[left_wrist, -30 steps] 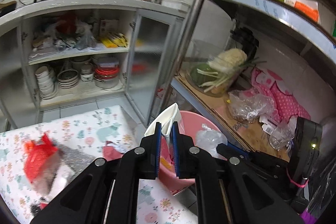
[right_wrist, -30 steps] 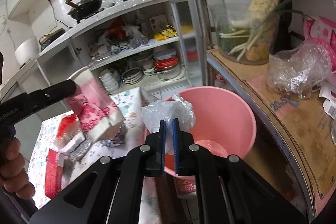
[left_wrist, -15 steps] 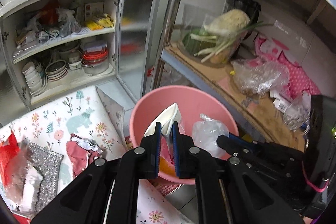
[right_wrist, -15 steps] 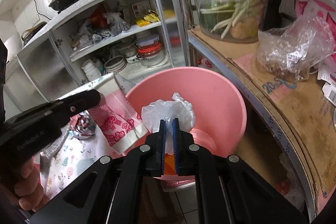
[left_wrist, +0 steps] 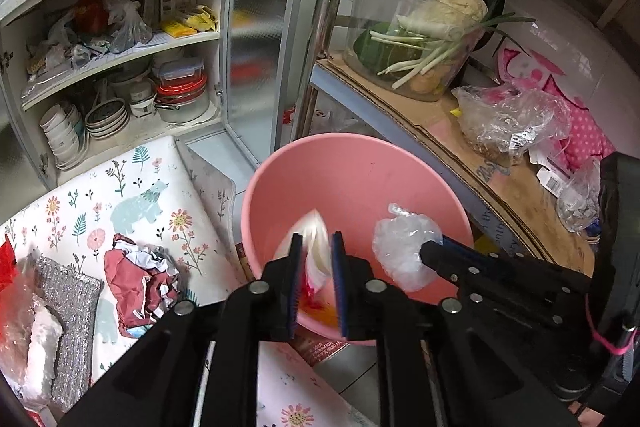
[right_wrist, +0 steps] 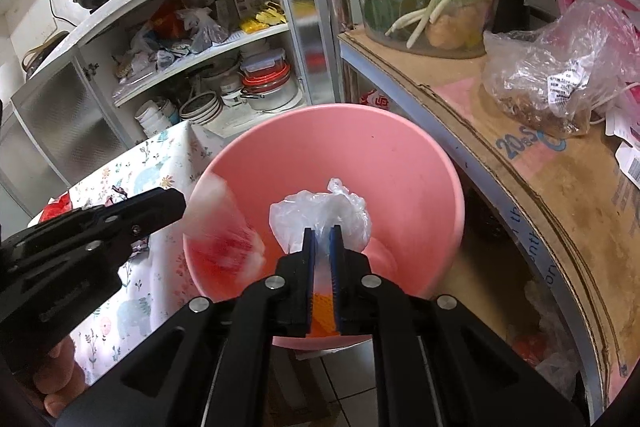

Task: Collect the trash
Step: 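Open both grippers to drop the wrapper and bag into the bucket, then move both open grippers back over the table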

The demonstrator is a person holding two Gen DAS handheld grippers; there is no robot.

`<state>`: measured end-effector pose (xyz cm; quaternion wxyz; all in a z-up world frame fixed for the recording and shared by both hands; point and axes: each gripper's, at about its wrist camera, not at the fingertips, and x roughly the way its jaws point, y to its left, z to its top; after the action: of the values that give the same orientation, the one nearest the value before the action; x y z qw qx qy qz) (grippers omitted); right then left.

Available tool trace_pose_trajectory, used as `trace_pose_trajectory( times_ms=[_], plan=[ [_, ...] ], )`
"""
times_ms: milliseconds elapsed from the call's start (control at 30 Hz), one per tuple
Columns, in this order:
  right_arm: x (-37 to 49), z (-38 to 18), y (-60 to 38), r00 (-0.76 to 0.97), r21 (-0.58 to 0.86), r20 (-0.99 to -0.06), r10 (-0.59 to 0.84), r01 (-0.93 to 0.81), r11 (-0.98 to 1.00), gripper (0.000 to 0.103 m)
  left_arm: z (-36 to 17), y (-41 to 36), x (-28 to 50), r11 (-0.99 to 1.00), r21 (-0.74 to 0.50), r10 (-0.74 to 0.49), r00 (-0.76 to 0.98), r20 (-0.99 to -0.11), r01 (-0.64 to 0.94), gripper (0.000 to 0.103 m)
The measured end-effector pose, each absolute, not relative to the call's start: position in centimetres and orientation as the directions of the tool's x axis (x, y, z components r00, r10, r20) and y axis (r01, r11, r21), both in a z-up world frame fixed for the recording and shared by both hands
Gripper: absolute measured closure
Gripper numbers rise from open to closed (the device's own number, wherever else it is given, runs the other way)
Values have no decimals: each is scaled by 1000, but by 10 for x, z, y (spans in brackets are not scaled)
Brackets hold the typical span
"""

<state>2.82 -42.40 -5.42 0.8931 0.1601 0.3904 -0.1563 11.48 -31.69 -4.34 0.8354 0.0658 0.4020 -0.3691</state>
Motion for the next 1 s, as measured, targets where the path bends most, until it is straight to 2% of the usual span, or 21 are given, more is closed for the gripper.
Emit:
trace_pose_trajectory(
  times_ms=[233,700,800,1000],
  plan=[
    [28,-52,-425,648,164,-746,-151,398,903,93,-32,-316,109,714,-189,-574,410,-709,674,67],
    [12,-25,-410,707,185,-695,-135,357,916,93,2,-297,87,722,-153,-580,471,-665,675,65],
    [8,-17,-402,722,189,-680,-126,339,922,93,11,-289,79,726,-142,-579,488,-653,673,59],
    [-1,-4,-384,746,188,-658,-103,295,937,93,27,-273,63,734,-123,-578,518,-631,668,57]
  ],
)
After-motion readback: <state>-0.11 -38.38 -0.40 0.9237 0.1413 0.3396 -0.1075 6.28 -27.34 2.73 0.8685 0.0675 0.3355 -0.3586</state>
